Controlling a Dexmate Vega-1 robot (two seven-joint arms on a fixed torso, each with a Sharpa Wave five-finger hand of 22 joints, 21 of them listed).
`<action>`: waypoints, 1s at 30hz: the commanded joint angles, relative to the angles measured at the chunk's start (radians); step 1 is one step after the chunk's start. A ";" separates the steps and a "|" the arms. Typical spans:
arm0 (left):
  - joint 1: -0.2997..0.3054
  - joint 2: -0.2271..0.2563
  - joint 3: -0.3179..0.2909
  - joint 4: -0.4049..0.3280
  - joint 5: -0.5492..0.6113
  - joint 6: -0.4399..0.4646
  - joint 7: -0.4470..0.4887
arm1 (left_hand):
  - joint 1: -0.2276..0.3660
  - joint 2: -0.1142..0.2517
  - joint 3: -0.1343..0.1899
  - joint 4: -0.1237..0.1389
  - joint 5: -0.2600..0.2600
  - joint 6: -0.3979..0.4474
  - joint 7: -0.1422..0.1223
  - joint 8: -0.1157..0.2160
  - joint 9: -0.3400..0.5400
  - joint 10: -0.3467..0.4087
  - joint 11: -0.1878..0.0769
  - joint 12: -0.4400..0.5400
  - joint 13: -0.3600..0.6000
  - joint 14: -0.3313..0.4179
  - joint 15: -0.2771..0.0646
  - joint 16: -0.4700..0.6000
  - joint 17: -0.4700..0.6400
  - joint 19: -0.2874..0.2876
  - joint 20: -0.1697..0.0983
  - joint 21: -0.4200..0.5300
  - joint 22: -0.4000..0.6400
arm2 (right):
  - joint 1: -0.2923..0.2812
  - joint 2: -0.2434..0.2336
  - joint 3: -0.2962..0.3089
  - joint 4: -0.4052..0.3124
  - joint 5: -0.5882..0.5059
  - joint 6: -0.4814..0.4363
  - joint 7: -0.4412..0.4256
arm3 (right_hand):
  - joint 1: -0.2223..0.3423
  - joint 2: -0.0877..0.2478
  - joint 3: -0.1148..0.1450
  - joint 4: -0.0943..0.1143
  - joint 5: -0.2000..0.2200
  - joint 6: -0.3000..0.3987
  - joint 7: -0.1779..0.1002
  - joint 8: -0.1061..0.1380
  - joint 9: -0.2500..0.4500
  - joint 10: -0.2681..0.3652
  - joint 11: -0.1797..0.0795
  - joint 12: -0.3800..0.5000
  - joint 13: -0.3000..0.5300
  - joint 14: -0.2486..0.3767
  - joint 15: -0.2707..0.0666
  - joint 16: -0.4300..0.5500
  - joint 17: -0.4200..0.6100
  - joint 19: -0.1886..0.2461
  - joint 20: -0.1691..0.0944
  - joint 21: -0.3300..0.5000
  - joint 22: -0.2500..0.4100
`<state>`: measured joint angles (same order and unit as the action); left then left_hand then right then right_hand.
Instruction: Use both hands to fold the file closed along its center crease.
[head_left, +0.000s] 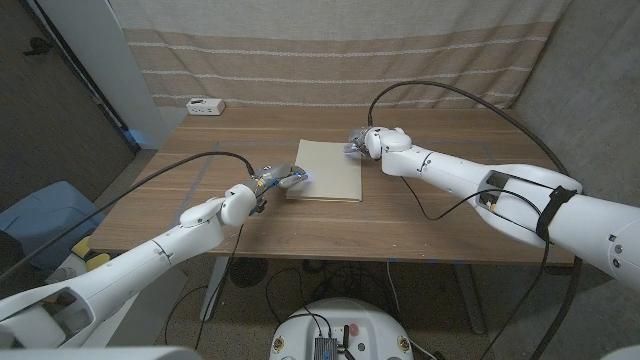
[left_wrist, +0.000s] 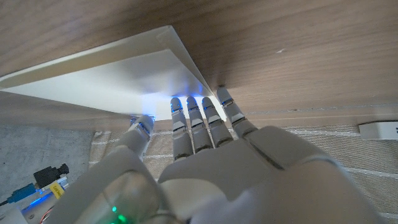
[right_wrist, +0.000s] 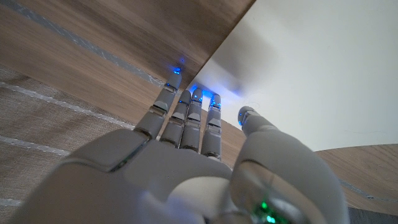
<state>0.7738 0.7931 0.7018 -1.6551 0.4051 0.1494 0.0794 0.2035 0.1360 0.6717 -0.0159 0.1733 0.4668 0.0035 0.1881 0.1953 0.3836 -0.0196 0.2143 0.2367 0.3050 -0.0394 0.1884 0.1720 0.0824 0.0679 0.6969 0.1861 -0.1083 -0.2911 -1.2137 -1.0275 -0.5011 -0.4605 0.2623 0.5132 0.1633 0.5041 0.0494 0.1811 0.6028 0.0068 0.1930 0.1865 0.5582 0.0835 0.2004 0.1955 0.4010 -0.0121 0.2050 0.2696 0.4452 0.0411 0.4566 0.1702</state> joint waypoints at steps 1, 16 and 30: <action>-0.013 -0.006 0.008 0.013 0.002 -0.011 -0.005 | -0.009 -0.002 0.003 0.008 -0.002 0.001 0.017 0.002 -0.001 0.005 -0.005 -0.003 -0.001 0.002 -0.001 0.000 0.002 0.006 0.002 -0.005 0.000 | -0.094 -0.150 0.078 -0.284 -0.009 0.021 -0.072 | 0.004 0.000 0.018 -0.012 0.007 0.030 0.000 0.006 0.000 0.036 0.003 0.016 0.003 0.045 -0.006 0.013 -0.009 0.037 -0.003 -0.001 0.002; -0.021 -0.008 0.014 0.020 0.005 -0.019 -0.010 | -0.013 -0.005 0.005 0.008 -0.002 0.001 0.023 0.003 -0.004 0.006 -0.002 -0.005 -0.010 0.004 0.000 -0.001 0.001 0.008 0.002 -0.009 0.000 | -0.205 -0.232 0.156 -0.470 -0.090 0.037 -0.143 | 0.055 0.020 0.067 -0.089 -0.001 0.213 -0.002 0.041 0.001 0.249 0.026 0.076 0.006 0.312 -0.032 0.127 0.011 0.214 -0.010 0.043 0.011; -0.027 -0.013 0.016 0.026 0.006 -0.018 -0.012 | -0.017 -0.005 0.007 0.009 -0.002 0.008 0.021 0.005 -0.005 0.011 -0.003 -0.004 -0.017 0.006 0.000 -0.001 0.000 0.008 0.004 -0.012 0.000 | -0.220 -0.225 0.159 -0.455 -0.122 0.020 -0.053 | 0.041 0.021 0.073 -0.081 -0.004 0.318 0.008 0.057 0.003 0.355 0.031 0.105 0.010 0.410 -0.034 0.180 0.057 0.286 -0.006 0.081 0.017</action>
<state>0.7512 0.7832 0.7160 -1.6329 0.4098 0.1317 0.0692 0.1901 0.1309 0.6760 -0.0116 0.1734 0.4665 0.0214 0.1882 0.1907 0.3872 -0.0232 0.2104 0.2182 0.3051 -0.0394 0.1885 0.1723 0.0825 0.0678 0.6893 0.1862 -0.3022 -0.5112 -1.0664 -1.4757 -0.5991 -0.4353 0.1617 0.5585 0.1843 0.5699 -0.0360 0.1772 0.9147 0.0124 0.2480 0.1887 0.9097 0.1142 0.3010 0.2028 0.8095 -0.0500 0.3889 0.3273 0.7220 0.0357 0.5342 0.1841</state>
